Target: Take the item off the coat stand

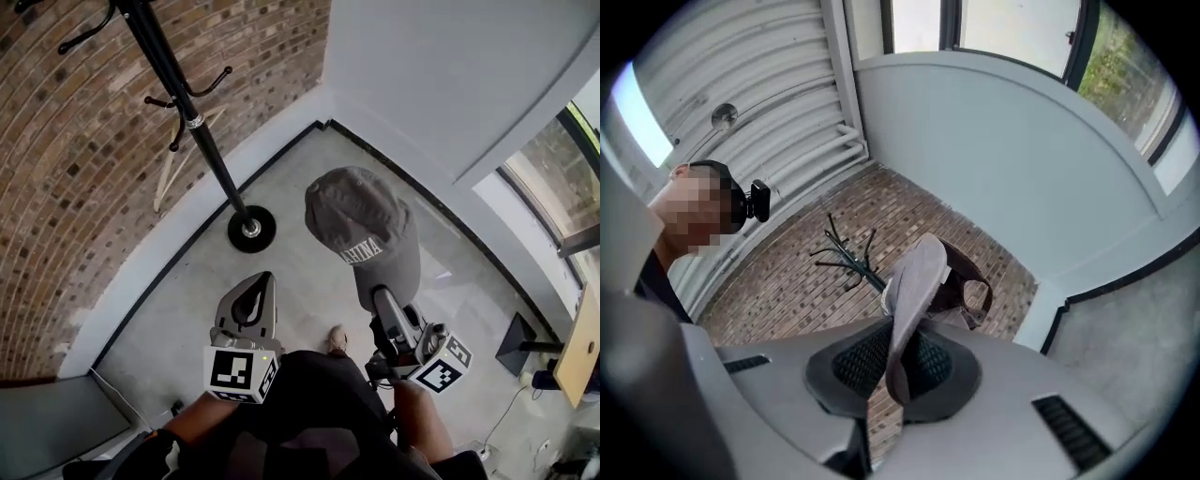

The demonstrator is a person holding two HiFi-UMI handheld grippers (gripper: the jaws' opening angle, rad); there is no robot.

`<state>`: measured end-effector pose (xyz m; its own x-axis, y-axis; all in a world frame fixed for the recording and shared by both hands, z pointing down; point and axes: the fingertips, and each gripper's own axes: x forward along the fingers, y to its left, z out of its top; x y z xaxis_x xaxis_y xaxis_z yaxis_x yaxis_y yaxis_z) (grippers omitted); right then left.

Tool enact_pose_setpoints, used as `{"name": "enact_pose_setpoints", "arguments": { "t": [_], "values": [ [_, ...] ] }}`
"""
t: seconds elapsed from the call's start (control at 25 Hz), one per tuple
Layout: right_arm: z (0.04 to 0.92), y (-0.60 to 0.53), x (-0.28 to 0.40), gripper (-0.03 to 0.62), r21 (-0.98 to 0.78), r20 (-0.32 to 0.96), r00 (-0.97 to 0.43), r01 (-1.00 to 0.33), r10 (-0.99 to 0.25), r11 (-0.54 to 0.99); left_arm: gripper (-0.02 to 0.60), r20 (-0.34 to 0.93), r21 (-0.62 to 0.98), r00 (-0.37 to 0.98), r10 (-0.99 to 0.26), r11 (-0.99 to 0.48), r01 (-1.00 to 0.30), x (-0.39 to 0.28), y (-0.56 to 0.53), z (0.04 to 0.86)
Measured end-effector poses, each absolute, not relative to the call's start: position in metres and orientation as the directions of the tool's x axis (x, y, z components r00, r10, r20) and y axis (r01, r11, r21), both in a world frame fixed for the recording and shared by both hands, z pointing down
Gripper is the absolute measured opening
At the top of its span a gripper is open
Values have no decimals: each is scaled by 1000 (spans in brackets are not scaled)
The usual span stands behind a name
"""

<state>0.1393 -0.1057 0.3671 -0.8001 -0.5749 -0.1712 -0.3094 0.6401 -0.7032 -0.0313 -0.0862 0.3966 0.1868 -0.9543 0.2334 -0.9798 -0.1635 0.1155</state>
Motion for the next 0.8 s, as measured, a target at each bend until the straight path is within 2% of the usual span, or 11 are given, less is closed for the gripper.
{"name": "enact_pose_setpoints", "arguments": {
  "t": [0.36,0.8],
  "values": [
    [370,-124,261,31,-711,-181,-671,-415,-719,568,25,231,113,257,-938,-236,-965,58,-116,396],
    [401,-126,317,31,-733,-123,-673,-434,-730,523,25,270,100,258,-928,-239,-966,128,-123,419]
  ]
}}
